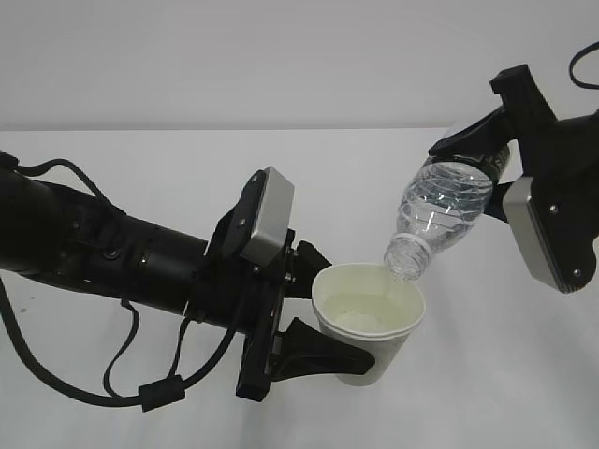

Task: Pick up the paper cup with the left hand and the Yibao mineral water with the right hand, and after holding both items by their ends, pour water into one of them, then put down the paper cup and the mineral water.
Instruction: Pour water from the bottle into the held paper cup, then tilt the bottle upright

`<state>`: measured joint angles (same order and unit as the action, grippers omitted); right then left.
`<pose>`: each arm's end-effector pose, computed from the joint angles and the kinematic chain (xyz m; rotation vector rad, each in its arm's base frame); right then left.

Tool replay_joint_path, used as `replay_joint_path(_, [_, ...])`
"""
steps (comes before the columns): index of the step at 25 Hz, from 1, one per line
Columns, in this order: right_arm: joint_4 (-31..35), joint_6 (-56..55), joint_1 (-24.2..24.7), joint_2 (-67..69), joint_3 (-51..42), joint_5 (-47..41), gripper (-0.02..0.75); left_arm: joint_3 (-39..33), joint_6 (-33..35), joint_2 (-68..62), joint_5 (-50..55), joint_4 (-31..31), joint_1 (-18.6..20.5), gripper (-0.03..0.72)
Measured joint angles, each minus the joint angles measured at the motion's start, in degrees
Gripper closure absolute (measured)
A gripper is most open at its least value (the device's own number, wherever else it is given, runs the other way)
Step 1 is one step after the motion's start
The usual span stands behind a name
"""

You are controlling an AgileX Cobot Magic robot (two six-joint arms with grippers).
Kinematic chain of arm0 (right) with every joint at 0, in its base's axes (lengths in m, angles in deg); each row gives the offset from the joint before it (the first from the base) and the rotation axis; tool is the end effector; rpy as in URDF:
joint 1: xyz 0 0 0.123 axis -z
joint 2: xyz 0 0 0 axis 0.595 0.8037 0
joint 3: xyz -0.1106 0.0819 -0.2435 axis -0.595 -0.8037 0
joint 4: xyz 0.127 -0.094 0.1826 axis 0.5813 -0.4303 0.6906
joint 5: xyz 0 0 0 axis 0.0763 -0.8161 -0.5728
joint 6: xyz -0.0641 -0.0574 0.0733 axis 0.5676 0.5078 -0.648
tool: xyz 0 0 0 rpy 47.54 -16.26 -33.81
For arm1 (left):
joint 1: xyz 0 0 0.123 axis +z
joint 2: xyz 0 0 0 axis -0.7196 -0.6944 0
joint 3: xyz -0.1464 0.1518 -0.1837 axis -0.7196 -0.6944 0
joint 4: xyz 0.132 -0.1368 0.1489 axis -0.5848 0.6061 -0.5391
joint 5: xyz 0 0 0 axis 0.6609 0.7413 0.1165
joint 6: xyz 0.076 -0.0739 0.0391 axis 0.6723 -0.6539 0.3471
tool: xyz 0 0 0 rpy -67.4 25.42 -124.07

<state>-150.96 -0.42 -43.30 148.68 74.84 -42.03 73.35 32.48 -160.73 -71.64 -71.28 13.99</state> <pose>0.2841 0.0872 0.2447 -2.0381 0.7294 -0.6336 0.2412 -0.2633 0.1461 1.5214 1.4028 -1.0958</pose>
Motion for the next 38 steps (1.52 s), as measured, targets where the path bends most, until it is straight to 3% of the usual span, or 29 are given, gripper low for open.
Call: replay_joint_path(38, [-1.01, 0.17, 0.0, 0.0, 0.0, 0.0, 0.302, 0.0, 0.0, 0.0, 0.0, -0.14, 0.0, 0.221])
